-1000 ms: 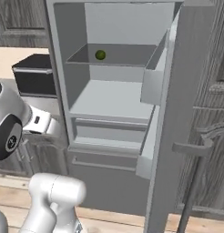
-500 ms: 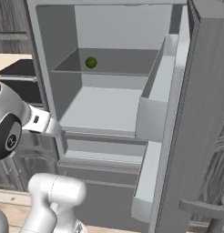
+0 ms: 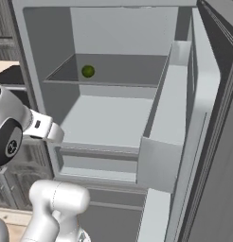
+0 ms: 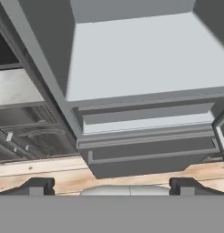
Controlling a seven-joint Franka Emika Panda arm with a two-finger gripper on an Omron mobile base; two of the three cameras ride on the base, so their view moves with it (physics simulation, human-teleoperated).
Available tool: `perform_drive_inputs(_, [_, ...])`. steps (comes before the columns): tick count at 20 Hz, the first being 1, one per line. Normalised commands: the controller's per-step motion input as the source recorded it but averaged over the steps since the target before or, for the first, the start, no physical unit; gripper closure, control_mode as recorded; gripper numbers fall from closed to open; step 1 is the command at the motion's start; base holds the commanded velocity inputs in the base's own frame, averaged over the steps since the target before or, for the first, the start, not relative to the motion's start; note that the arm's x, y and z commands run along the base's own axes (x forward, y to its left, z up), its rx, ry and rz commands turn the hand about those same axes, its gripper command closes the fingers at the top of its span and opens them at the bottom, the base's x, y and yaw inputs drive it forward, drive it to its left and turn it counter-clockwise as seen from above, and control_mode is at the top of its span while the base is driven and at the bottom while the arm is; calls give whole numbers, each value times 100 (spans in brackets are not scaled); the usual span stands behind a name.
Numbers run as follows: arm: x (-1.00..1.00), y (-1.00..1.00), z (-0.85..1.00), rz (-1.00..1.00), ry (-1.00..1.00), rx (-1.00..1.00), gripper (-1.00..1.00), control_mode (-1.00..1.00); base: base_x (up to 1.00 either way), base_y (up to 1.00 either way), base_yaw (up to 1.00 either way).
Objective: Grab the limes from the fridge, place them in the blender, close the lid, and turn on the blender to create a marinade.
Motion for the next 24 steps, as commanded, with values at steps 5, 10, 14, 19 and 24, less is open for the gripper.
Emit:
perform_drive_inputs(5, [8,-5,27,0,-4,0,-100,-100,16,-4,0])
perform_drive_inputs(10, [30,-18,87,0,-25,0,-100,-100,0,0,0])
perform_drive_inputs(14, [46,-15,75,-4,-18,0,-100,-100,0,0,0])
perform_drive_inputs(19, [51,-17,60,-6,-4,0,-100,-100,0,0,0])
perform_drive_inputs(24, [59,-3,12,-6,0,0,-100,-100,0,0,0])
